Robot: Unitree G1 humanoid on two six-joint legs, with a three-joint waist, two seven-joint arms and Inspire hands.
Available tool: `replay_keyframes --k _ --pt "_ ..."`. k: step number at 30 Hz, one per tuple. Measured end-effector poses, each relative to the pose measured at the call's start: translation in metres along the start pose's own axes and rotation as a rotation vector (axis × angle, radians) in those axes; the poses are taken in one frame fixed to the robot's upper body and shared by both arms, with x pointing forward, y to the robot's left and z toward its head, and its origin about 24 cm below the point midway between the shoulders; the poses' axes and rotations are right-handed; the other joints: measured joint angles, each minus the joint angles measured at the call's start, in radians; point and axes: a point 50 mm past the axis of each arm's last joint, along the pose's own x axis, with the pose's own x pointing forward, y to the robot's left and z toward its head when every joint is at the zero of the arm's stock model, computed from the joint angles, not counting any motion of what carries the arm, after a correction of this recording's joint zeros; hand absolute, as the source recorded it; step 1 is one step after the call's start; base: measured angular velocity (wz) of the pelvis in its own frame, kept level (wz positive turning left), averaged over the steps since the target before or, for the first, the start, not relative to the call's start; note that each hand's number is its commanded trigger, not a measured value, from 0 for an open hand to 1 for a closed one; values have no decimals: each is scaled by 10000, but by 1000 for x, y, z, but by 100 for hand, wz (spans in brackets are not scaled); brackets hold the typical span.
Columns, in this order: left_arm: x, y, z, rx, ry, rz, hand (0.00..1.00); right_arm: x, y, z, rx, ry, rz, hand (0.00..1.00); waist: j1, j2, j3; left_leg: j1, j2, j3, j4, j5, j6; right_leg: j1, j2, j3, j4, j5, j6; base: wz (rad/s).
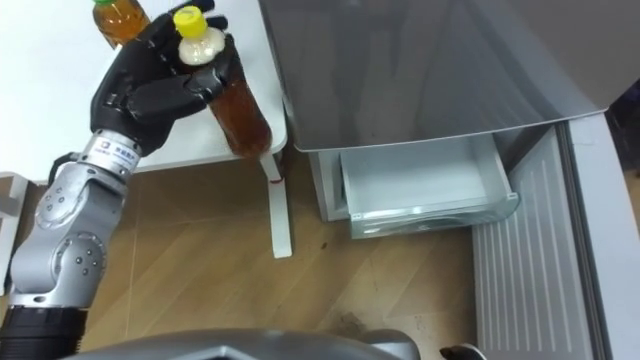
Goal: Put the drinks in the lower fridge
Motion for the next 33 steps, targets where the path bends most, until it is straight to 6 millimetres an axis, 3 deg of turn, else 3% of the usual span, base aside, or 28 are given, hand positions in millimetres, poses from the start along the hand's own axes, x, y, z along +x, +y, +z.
replay_keyframes --k 8,26,33 --pt "1 -2 -3 276 203 -78 100 0 0 0 -1 18 10 0 -17 -48 -33 -109 22 3 77 0 0 -80 15 29 -6 18 -23 0" --pt "0 -1 -2 408 244 -74 100 0 0 0 -4 59 18 0 -6 -27 -8 -97 72 24 71 2 -6 -74 66 25 -18 40 -59 0" --pt "0 0 -2 884 311 15 100 0 -5 11 162 -300 -229 0 16 -36 -1 -106 75 20 69 3 -8 -53 69 -6 -20 41 -60 0"
